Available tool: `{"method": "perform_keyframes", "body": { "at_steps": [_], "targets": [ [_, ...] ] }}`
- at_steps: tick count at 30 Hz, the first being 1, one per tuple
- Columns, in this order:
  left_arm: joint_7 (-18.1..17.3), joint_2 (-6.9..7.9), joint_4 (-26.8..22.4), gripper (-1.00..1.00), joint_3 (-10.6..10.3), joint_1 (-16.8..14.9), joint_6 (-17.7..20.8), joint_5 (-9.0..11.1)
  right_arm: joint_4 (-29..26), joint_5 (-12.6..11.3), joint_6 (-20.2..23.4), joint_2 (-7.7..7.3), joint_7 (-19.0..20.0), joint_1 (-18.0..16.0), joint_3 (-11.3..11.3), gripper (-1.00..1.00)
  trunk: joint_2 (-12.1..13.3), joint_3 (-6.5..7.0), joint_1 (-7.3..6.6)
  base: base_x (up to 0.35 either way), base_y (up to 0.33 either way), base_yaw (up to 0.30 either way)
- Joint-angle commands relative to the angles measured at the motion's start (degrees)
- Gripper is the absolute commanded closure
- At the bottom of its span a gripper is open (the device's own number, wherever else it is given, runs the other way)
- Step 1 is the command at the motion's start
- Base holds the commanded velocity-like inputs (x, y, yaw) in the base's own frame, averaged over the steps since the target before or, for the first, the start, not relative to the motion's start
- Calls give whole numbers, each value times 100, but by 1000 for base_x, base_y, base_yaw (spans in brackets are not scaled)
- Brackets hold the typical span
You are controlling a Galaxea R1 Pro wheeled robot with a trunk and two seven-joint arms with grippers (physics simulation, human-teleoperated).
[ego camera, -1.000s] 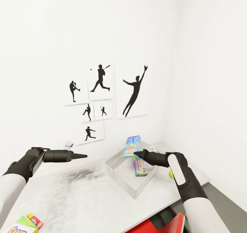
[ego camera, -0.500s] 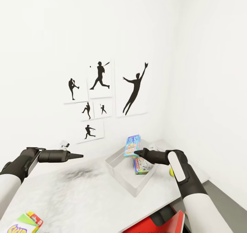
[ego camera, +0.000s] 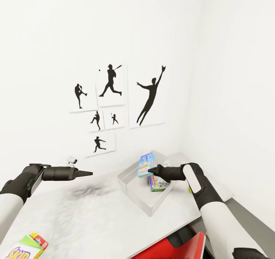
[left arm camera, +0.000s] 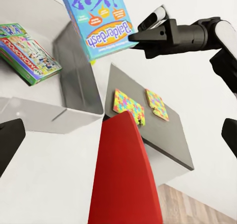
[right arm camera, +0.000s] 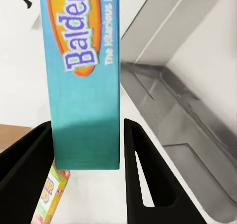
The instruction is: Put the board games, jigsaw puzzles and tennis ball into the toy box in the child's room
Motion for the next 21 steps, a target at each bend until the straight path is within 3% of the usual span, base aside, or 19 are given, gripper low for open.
{"method": "perform_keyframes", "body": {
  "at_steps": [1,7,17,21],
  "targets": [
    [-2,10,2,-100,-45,-3,61,54,16,51,29,7,50,-12,-15,100,-6,-13,2,0,0,0],
    [-2,10,2,-100,-45,-3,59,52,48,46,29,-11,45,-68,151,100,-6,-69,2,0,0,0],
    [-2,10,2,-100,-45,-3,52,52,108,34,29,-220,51,-89,434,100,-6,-163,2,0,0,0],
    [-2,10,2,-100,-45,-3,52,52,110,34,29,-293,52,-93,701,100,-6,-201,2,0,0,0]
  ]
}}
